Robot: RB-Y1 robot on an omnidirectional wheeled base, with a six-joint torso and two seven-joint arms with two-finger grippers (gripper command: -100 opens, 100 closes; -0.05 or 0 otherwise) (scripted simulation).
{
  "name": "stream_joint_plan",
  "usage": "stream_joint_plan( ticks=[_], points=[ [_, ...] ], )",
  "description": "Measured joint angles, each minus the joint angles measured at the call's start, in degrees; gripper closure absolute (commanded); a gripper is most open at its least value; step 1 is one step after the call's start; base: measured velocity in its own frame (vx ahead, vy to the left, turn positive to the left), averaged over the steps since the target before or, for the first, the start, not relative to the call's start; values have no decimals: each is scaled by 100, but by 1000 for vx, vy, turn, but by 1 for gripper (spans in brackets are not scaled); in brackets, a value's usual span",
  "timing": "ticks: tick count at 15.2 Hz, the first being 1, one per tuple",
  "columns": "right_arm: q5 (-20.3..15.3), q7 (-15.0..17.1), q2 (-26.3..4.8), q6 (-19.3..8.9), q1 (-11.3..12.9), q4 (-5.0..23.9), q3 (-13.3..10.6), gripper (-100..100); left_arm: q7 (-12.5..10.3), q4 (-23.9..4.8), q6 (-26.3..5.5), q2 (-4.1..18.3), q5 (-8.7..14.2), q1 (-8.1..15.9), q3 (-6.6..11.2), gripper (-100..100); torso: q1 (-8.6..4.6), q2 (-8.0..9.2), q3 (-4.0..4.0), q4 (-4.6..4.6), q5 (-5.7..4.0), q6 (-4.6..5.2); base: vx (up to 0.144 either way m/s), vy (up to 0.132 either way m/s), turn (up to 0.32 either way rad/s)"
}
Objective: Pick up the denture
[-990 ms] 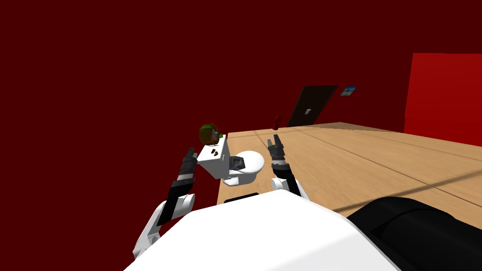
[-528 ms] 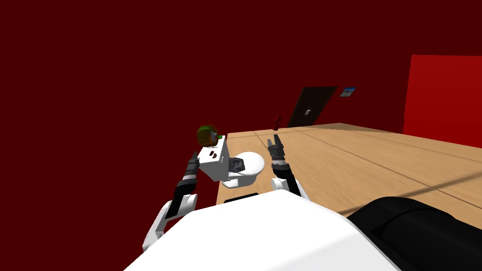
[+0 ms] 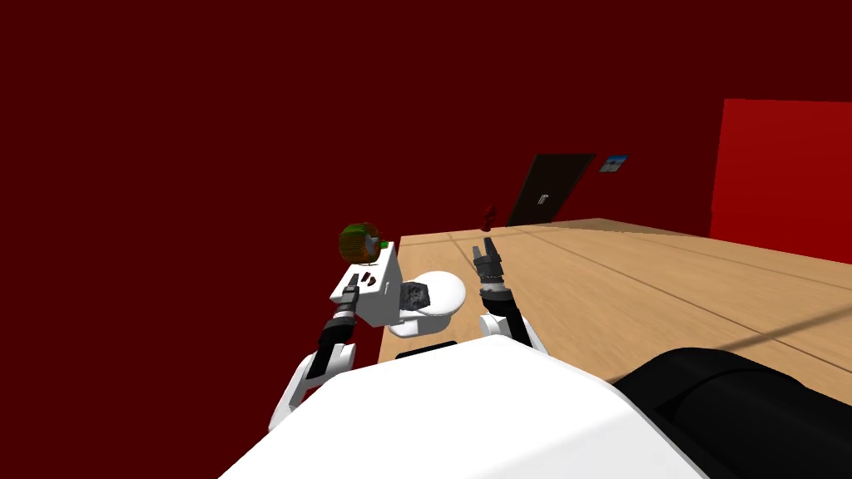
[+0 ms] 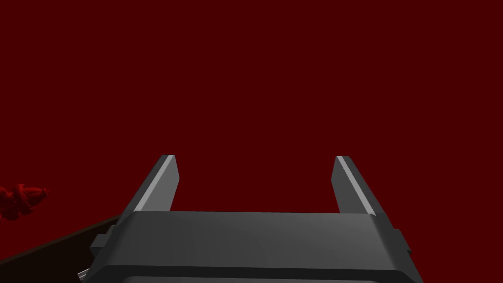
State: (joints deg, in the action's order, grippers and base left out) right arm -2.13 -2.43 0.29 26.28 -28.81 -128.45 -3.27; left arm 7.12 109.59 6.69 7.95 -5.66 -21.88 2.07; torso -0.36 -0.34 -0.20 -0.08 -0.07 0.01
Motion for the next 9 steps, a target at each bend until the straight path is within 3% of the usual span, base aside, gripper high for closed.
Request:
stream_joint_plan(
  ticks=[3, 4, 9],
  points=[
    [0, 0, -1, 0, 0, 0, 0, 0, 12, 40, -132, -34, -39, -14, -32, -100, 20, 1, 2, 2, 2, 0, 66, -19, -9],
    [0, 0, -1, 0, 0, 0, 1, 0, 8, 63, -148, -35, -37, -18, -31, 100, 29, 3, 1, 0, 5, -1, 24, -1, 0],
    [0, 0, -1, 0, 1, 0, 1, 0, 4, 62, -148, -37, -35, -17, -32, 100, 31, 30, 17, 6, 4, -1, 4, 0, 1]
  ],
)
